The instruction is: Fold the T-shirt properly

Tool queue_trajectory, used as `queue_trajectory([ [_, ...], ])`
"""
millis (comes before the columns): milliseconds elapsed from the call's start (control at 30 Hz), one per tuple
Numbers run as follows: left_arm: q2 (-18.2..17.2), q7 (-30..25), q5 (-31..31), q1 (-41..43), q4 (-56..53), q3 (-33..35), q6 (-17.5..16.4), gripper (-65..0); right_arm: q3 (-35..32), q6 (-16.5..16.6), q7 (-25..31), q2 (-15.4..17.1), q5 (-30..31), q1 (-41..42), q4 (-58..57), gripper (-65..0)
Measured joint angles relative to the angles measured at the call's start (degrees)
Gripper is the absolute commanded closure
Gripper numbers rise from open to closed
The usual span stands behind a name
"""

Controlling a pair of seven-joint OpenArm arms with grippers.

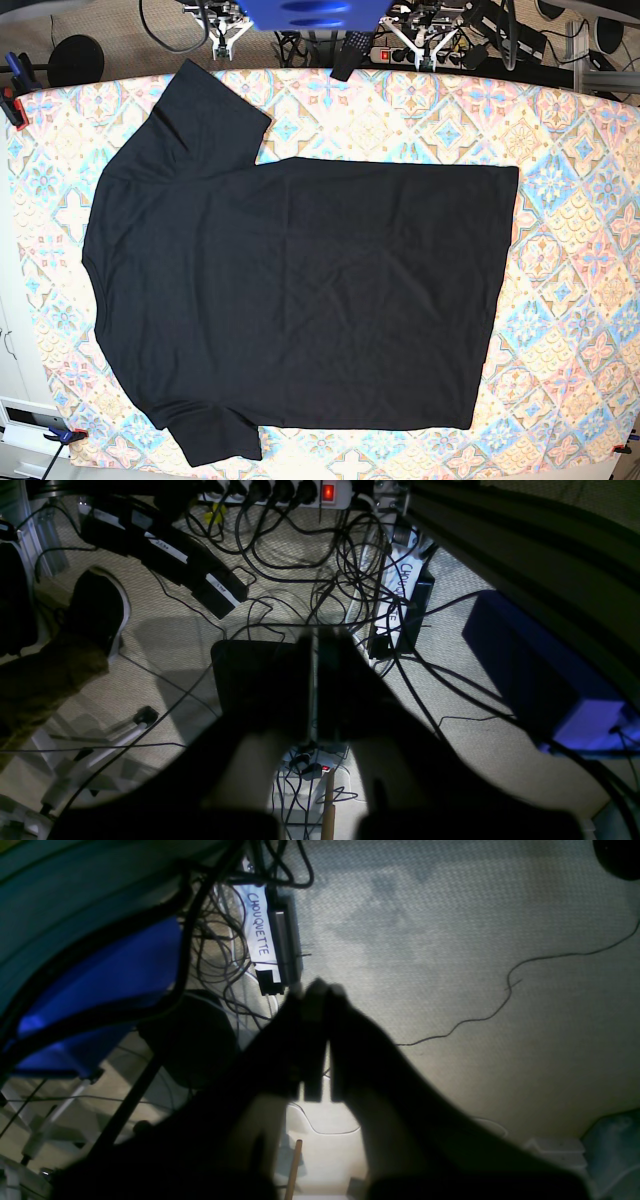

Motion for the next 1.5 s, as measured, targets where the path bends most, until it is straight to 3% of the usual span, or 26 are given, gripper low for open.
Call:
queue_trajectory([
  [667,-1.31,-0.13,0.22,2.82,2.47,0.07,0.02,0.0,-0.15,0.0,0.68,0.26,0.02,-1.16,0.9,0.0],
  [900,-4.02,0.42,0.42,12.46,14.62,0.07,0.02,0.0,-0.2,-0.83,-0.24,4.5,-0.07,-11.17,13.31,0.0],
  [1100,-6.93,-0.11,0.22,19.3,25.2,0.24,-0.24,0.0,-0.22,1.11,-0.94,3.34,-0.22,-22.14,25.73,0.0],
  [1300,-9.18,0.52,0.04,31.15,41.86,0.46,0.0,0.0,0.48,-0.74,-0.26,9.03,0.02,-29.05,37.35,0.0],
  [1500,-14.12,0.5,-0.15,41.44,60.65,5.9,-0.13,0.0,9.18,1.14,-0.9,6.99,-0.02,-37.53,51.21,0.0],
])
